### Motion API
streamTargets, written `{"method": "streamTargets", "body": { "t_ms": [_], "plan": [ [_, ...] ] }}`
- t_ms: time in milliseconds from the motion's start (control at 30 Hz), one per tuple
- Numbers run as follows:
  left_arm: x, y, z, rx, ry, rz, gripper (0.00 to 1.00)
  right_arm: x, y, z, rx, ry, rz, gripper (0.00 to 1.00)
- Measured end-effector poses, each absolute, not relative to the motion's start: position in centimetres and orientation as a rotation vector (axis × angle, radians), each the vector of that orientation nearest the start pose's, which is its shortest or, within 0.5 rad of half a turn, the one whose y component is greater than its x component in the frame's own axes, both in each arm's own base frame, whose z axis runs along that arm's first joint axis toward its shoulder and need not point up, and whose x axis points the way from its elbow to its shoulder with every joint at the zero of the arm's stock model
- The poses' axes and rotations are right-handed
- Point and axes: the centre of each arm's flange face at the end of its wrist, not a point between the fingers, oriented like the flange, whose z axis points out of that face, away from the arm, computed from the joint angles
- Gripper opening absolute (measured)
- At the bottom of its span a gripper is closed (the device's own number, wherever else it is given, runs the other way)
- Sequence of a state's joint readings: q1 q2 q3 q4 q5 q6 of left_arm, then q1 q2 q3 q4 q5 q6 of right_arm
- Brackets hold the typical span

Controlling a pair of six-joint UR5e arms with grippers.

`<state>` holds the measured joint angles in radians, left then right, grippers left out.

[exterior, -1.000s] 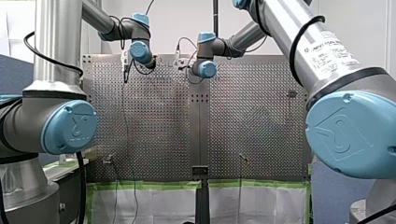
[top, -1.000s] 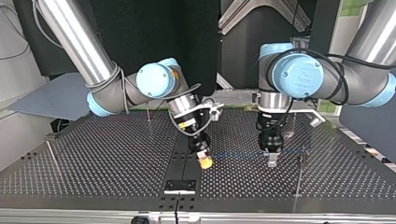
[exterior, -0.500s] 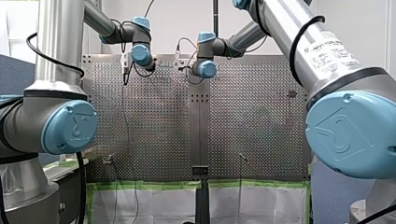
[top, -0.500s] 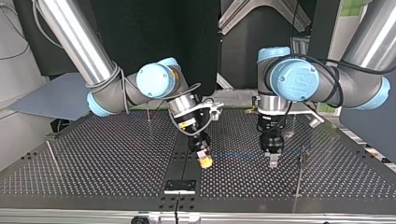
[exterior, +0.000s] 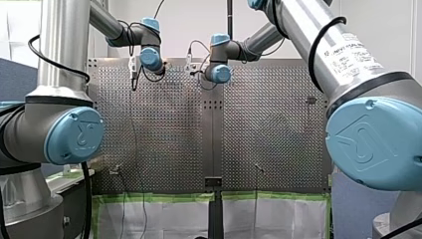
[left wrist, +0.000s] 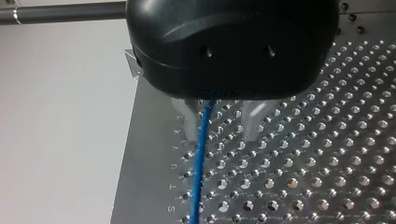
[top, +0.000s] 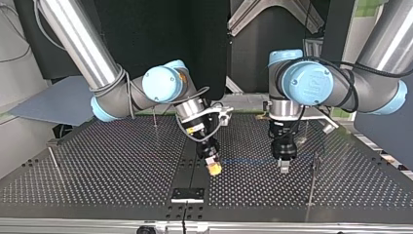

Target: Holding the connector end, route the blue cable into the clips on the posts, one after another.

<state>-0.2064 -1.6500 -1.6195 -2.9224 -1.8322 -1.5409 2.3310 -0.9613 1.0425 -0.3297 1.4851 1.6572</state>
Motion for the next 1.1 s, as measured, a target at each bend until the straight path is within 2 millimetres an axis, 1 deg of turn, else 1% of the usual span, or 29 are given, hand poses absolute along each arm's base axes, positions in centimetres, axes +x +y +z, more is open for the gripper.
{"method": "streamTargets", "body": {
  "t_ms": [67, 100, 133, 567, 867, 967, 1100],
  "plan": [
    [49.4, -21.3, 44.6, -0.039, 1.482, 0.049, 0.05, 62.3, -44.9, 40.7, 1.542, -0.64, 2.027, 0.0],
    [49.4, -21.3, 44.6, -0.04, 1.482, 0.047, 0.05, 62.3, -44.9, 40.7, 1.543, -0.64, 2.027, 0.0],
    [49.4, -21.3, 44.6, -0.041, 1.482, 0.046, 0.0, 62.3, -44.9, 40.7, 1.543, -0.64, 2.027, 0.0],
    [49.3, -21.3, 44.5, -0.043, 1.491, 0.043, 0.0, 62.2, -44.9, 40.6, 1.549, -0.642, 2.021, 0.0],
    [48.9, -22.0, 44.2, -0.035, 1.511, 0.036, 0.0, 61.7, -45.5, 40.3, 1.563, -0.656, 1.997, 0.0],
    [48.8, -22.7, 43.4, -0.026, 1.532, 0.032, 0.0, 61.5, -45.6, 40.1, 1.568, -0.664, 1.991, 0.0],
    [49.2, -23.7, 41.5, -0.006, 1.576, 0.03, 0.0, 61.3, -45.6, 39.4, 1.581, -0.675, 1.981, 0.0]
  ]
}}
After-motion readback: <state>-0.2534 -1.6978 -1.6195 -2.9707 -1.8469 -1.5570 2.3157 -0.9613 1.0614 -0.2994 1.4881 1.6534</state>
